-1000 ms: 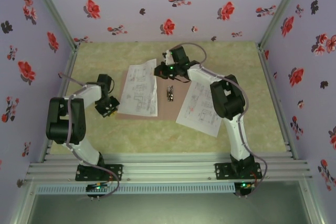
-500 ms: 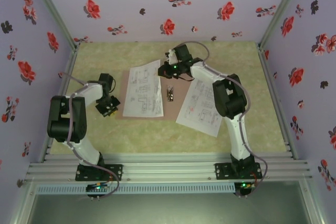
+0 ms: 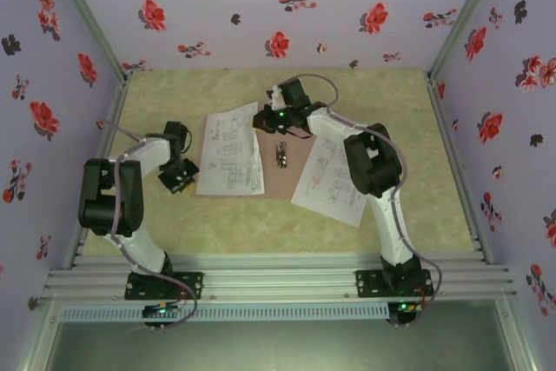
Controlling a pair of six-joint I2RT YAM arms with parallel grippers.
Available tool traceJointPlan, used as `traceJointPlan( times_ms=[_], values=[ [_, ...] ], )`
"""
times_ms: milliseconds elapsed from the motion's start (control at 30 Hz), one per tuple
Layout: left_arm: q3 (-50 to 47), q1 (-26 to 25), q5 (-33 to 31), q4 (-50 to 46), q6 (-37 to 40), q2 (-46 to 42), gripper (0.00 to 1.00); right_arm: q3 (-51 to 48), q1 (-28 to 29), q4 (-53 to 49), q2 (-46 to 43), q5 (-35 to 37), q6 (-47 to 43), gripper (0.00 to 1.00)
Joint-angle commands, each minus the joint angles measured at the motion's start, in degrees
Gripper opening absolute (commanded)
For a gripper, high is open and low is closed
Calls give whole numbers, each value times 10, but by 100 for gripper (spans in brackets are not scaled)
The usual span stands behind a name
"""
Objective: Put the files into the folder
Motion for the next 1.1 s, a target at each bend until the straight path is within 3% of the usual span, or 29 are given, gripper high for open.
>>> traceJointPlan(
  times_ms=[0, 367, 1067],
  values=[
    [-12, -21, 57, 98, -10, 23, 7, 5, 3, 36, 4, 18, 27, 0],
    [-12, -23, 58, 98, -8, 22, 7, 7, 12, 15, 16, -20, 16, 0],
    [-7, -30, 57, 97, -12, 22, 7, -36, 26, 2, 14, 1, 6, 0]
  ],
)
